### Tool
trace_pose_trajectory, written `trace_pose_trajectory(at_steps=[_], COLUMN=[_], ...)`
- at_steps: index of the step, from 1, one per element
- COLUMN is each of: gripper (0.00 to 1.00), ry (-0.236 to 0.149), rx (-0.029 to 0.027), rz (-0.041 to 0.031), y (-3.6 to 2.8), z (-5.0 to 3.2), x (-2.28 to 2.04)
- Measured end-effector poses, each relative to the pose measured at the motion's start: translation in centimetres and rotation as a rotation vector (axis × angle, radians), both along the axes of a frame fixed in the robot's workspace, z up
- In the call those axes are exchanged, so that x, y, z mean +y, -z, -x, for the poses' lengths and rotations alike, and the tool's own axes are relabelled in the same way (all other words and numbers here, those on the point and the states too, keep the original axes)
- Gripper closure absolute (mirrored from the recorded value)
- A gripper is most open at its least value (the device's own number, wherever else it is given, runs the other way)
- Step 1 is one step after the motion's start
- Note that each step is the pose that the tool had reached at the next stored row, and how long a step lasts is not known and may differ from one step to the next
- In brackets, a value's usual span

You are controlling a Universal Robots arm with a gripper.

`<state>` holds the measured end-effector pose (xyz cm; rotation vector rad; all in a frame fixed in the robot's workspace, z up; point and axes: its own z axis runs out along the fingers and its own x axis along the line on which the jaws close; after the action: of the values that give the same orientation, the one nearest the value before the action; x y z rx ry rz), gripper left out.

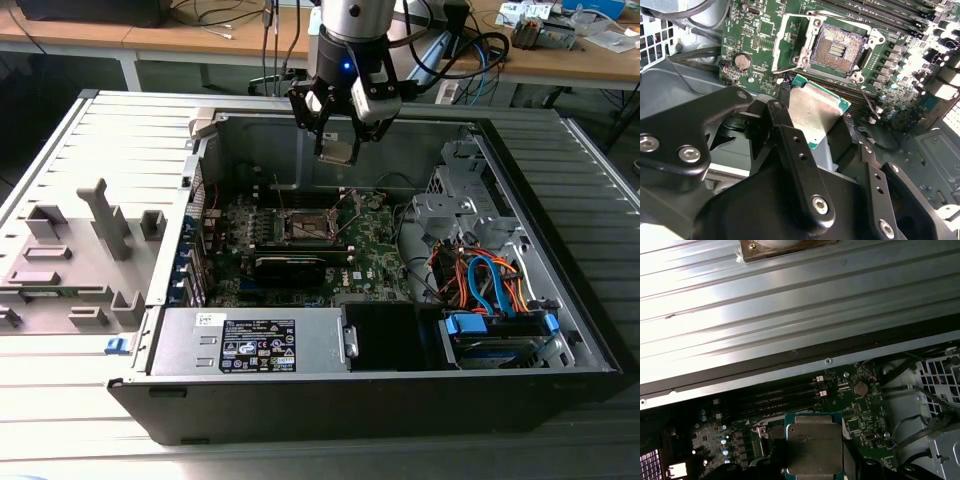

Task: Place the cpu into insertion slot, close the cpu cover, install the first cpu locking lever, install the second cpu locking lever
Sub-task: 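Place the cpu into insertion slot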

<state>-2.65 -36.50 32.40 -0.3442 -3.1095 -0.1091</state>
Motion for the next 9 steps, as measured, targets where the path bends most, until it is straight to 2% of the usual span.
trace_pose_trajectory(at_steps=[9], gripper=[0.45], ry=[0.012], rx=[0.0], rz=[0.0], y=[0.02], z=[0.0], x=[0.0])
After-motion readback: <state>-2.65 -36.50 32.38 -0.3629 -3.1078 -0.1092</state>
